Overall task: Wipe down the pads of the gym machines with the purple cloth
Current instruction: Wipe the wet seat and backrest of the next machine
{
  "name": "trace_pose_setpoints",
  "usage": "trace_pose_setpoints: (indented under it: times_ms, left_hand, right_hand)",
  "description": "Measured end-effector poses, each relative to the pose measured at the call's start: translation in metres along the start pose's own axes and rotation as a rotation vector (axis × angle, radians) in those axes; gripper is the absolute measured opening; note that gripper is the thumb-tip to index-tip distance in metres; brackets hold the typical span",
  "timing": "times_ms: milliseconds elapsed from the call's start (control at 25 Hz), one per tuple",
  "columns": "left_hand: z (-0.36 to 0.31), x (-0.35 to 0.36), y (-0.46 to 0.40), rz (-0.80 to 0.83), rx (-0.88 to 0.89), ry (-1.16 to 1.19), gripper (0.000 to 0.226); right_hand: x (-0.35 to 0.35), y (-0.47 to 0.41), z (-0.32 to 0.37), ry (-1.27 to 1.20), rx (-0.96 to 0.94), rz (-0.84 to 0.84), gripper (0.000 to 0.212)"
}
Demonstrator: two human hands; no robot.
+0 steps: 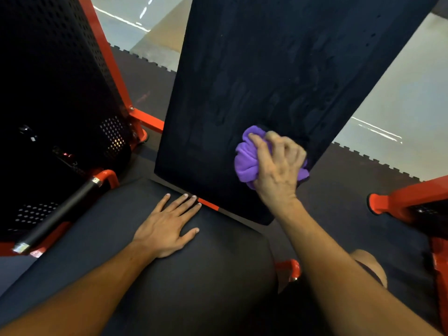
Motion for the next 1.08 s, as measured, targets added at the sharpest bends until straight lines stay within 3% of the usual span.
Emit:
trace_pose_setpoints:
  times_ms: [160, 240, 320, 400, 520, 560, 640, 760, 880, 1000, 1080]
  left_hand:
    - [0.002, 0.005, 0.000, -0.025, 0.010, 0.011, 0.068]
    - [0.004, 0.006, 0.001, -0.048, 0.007, 0.003, 0.067]
    - [0.003, 0.007, 0.001, -0.048, 0.006, -0.005, 0.067]
    - [0.002, 0.008, -0.001, -0.050, 0.011, -0.015, 0.068]
    - [0.001, 0.010, 0.001, -0.037, 0.012, -0.012, 0.068]
    - [0.000, 0.010, 0.001, -0.042, 0.013, -0.023, 0.068]
    - [0.002, 0.008, -0.001, -0.031, 0.008, -0.011, 0.067]
    - [-0.001, 0.006, 0.000, -0.036, 0.020, -0.004, 0.068]
    - [0.000, 0.007, -0.002, -0.034, 0.016, -0.006, 0.068]
    - [0.003, 0.008, -0.003, -0.034, 0.015, -0.006, 0.068]
    - [0.001, 0.009, 0.000, -0.018, 0.013, -0.003, 0.068]
  right_hand:
    - [0.053, 0.063, 0.057, -0.047, -0.340, 0.224, 0.053]
    - [0.052, 0.086, 0.054, -0.049, -0.366, 0.319, 0.058]
    - [0.028, 0.071, 0.027, -0.076, -0.186, 0.248, 0.052]
    - [0.005, 0.028, 0.004, -0.116, 0.018, 0.042, 0.047]
    - [0.009, -0.012, 0.021, -0.139, 0.090, -0.119, 0.034]
    - [0.021, -0.012, 0.039, -0.152, 0.012, -0.105, 0.032]
    - [0.054, 0.013, 0.073, -0.161, -0.276, 0.074, 0.029]
    - [0.071, 0.063, 0.074, -0.184, -0.604, 0.256, 0.029]
    - [0.035, 0.050, 0.040, -0.226, -0.493, 0.249, 0.029]
    - [0.016, -0.002, 0.020, -0.181, -0.293, 0.089, 0.029]
    - [0.027, -0.010, 0.037, -0.135, -0.268, 0.024, 0.028]
Point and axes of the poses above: each hand's wrist, its own y-axis away from the middle knuckle, its own x-axis out of the palm, z = x × y, the point moved 5 cm from there along -y, towards the middle knuckle, and after that the axes turned 9 degrees about -z, right-handed, at the moved point
